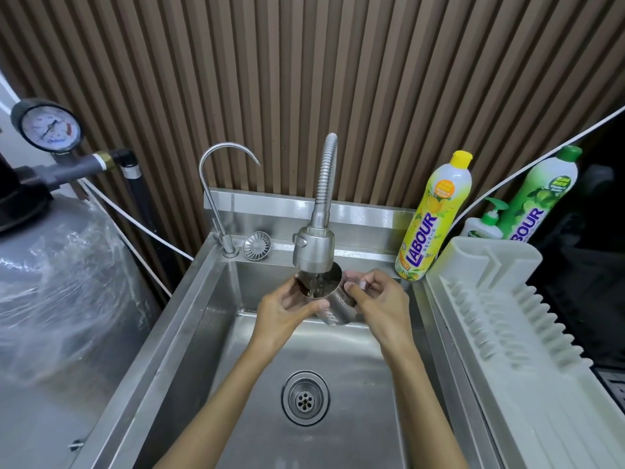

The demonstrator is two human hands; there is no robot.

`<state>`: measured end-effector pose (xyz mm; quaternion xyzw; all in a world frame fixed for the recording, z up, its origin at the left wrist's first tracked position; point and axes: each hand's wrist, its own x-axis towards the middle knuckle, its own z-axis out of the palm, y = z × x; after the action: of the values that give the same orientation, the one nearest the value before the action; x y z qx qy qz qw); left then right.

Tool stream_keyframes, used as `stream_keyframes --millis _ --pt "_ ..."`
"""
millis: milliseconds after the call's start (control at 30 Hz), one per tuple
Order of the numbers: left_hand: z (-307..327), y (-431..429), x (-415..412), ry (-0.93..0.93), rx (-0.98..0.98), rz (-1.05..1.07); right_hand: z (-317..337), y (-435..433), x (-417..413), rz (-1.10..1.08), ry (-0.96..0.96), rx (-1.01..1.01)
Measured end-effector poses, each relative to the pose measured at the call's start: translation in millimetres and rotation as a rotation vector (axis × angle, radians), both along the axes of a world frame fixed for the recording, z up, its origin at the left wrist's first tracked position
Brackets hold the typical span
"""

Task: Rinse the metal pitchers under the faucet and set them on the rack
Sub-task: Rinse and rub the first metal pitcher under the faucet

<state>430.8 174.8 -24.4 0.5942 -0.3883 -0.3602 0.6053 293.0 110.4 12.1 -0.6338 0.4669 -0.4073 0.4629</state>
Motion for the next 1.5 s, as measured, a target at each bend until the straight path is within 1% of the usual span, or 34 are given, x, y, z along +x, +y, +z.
stream_keyframes --millis 133,233,300,333,433,500,533,600,633,667,733,767,833,900,967,1067,1133,1233,1300,1400,1500 --pt "-6.5 -8.7 -3.4 0.096 -0.058 0.027 -1.7 -0.9 3.5 0.057 -0.232 0.017" --pt "1.5 -6.7 -0.2 0.097 -0.156 0.043 -8.6 -3.1 9.5 0.137 -0.413 0.124" --pt "8.3 -3.3 4.3 0.031 -0.168 0.047 -13.9 -3.4 14.5 0.189 -0.569 0.254" --pt "12.2 -0.8 7.2 -0.027 -0.158 0.055 -15.9 -2.1 16.7 0.206 -0.614 0.316" --pt "27.8 10.6 9.8 -0.253 -0.130 0.090 -23.4 2.5 21.2 0.252 -0.648 0.446" --pt "30.8 15.9 8.8 -0.361 -0.130 0.146 -24.9 4.4 21.0 0.251 -0.605 0.490" --pt "28.9 17.4 9.2 -0.395 -0.113 0.183 -23.1 4.2 20.2 0.235 -0.546 0.491" --pt "22.7 19.7 9.0 -0.439 -0.033 0.246 -15.2 3.6 17.4 0.191 -0.383 0.459" --pt "19.9 20.7 8.1 -0.421 0.000 0.252 -10.8 2.6 15.6 0.160 -0.293 0.436" --pt "17.5 20.7 6.8 -0.352 0.020 0.238 -6.3 1.3 13.1 0.127 -0.194 0.402" --pt "14.3 19.9 2.1 -0.150 0.022 0.171 -1.2 -2.5 8.6 0.059 -0.008 0.294" --pt "12.2 18.4 0.0 -0.065 0.015 0.126 0.5 -3.5 6.9 0.025 0.064 0.219" --pt "5.5 13.3 -1.5 0.040 0.011 0.061 4.1 -3.5 5.6 -0.036 0.163 0.074" --pt "0.8 9.2 0.6 0.112 0.017 0.001 7.6 -2.4 5.9 -0.060 0.163 -0.021" --pt "-2.6 4.8 4.7 0.193 0.032 -0.072 8.4 -2.2 7.0 -0.066 0.101 -0.055" --pt "-7.2 -2.3 20.1 0.433 0.062 -0.184 7.8 0.7 12.5 -0.030 0.071 -0.107" --pt "-10.0 -5.5 31.0 0.618 0.125 -0.200 1.8 2.7 19.5 -0.005 0.147 -0.178" --pt "-21.4 -6.4 40.8 0.860 0.304 -0.083 -5.4 9.9 29.3 0.103 0.268 -0.292" --pt "-28.5 -8.3 44.2 0.887 0.415 -0.048 -11.0 13.8 34.5 0.229 0.289 -0.358" --pt "-29.1 -12.2 44.8 0.902 0.493 -0.165 -14.3 11.6 36.3 0.389 0.373 -0.462" --pt "-27.6 -16.1 43.3 0.750 0.515 -0.245 -19.3 5.4 35.3 0.496 0.466 -0.533"
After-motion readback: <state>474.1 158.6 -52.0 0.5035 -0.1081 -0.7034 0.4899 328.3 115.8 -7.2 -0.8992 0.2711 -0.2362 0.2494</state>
